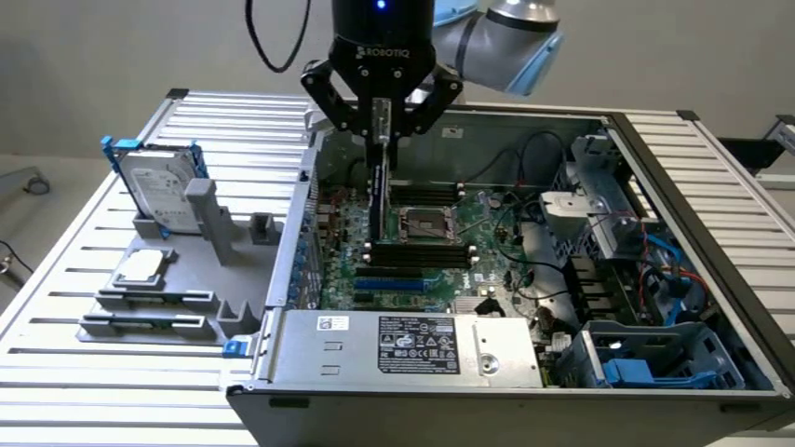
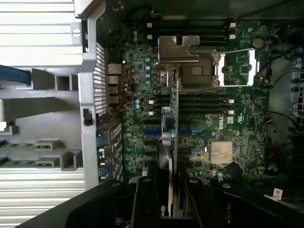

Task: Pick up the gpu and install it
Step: 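Pick up the gpu and move the gpu toward the slot, then insert the gpu into the slot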

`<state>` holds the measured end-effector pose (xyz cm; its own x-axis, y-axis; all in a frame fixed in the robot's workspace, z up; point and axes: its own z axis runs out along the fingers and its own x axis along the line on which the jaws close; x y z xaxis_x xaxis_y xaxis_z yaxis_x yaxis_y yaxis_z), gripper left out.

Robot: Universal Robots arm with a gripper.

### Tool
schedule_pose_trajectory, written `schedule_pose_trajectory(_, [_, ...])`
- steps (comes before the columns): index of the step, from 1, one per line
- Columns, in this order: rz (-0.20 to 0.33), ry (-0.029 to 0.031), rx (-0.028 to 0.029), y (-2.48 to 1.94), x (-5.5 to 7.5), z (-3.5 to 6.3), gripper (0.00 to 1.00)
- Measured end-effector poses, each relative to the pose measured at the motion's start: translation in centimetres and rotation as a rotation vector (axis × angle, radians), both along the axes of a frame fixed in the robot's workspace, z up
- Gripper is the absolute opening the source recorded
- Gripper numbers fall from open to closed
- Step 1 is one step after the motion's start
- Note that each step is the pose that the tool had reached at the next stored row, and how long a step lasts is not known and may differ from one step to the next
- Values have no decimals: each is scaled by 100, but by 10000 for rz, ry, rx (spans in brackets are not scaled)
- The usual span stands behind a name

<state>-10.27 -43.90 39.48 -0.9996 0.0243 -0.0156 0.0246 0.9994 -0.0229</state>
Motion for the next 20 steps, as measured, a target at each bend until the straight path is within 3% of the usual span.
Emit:
schedule_pose_trajectory(11, [0, 2, -11, 37, 501, -162, 26])
schedule_pose_trajectory(20, [1, 25, -9, 37, 512, -162, 26])
